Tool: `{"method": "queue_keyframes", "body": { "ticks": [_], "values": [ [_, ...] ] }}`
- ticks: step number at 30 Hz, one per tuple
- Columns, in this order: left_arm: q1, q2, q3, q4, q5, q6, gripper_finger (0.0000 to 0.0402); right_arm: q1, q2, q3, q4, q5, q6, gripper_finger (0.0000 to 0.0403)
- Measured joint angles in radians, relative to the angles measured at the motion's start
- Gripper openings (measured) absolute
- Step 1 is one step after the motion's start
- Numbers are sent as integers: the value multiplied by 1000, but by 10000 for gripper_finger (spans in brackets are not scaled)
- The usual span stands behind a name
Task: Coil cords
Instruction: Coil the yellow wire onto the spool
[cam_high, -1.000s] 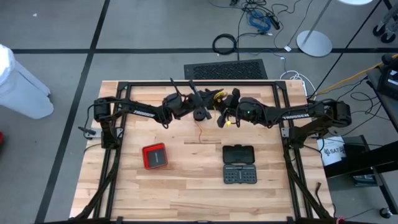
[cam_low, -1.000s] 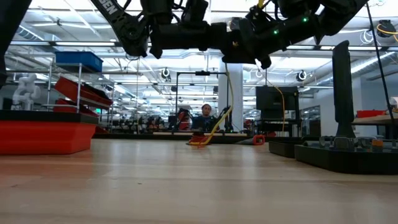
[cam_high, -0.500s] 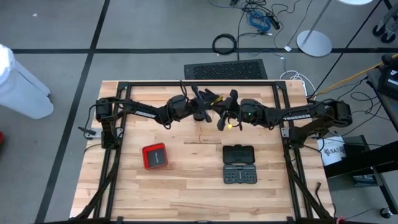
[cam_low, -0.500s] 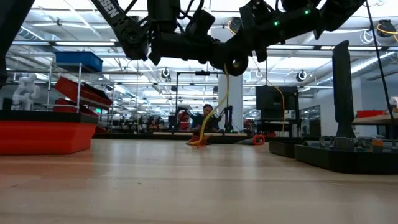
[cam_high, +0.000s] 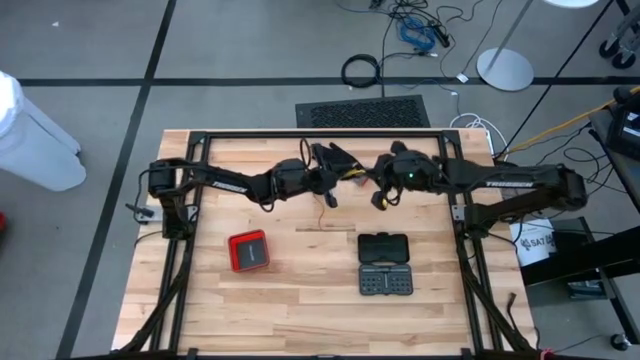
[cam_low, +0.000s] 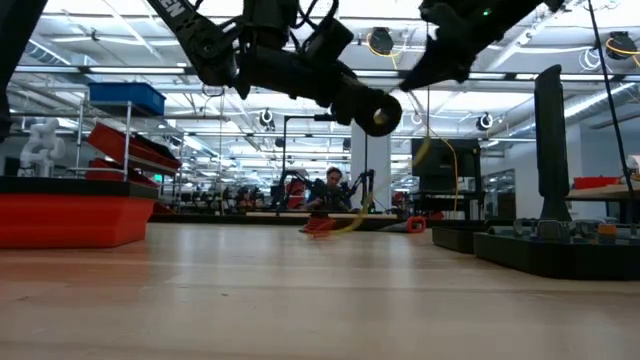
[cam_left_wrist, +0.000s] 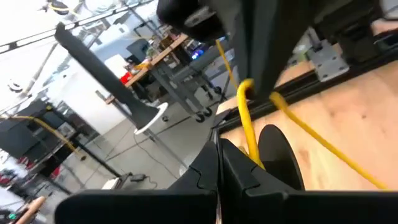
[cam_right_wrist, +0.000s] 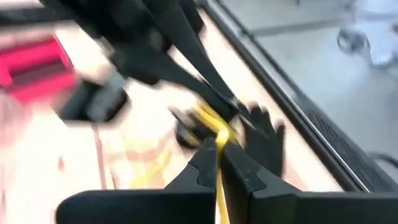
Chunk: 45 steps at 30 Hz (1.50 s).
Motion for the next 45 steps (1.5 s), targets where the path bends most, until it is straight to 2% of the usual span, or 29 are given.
{"method": "queue_keyframes", "body": {
  "ticks": [2, 5, 11, 17, 30, 40, 45],
  "values": [
    [-11, -23, 0, -12, 21, -6, 0, -15, -13, 31, -109, -7, -17, 0],
    [-24, -57, -1, -20, 55, -51, 0, -18, -13, 51, -162, -32, -81, 0],
    [-18, -110, -2, -22, 134, -242, 0, -19, 3, 52, -126, -25, -204, 0],
    [10, -137, -3, 6, 213, -370, 0, 1, 23, 52, -66, -11, -240, 0],
    [17, -150, -3, 5, 272, -378, 0, 48, 23, 50, -100, -12, -206, 0],
    [38, -176, -3, -70, 335, -380, 0, 67, 25, 48, -144, -30, -204, 0],
    [44, -193, 1, -36, 362, -378, 0, 68, 26, 41, -199, -60, -194, 19]
  ]
}}
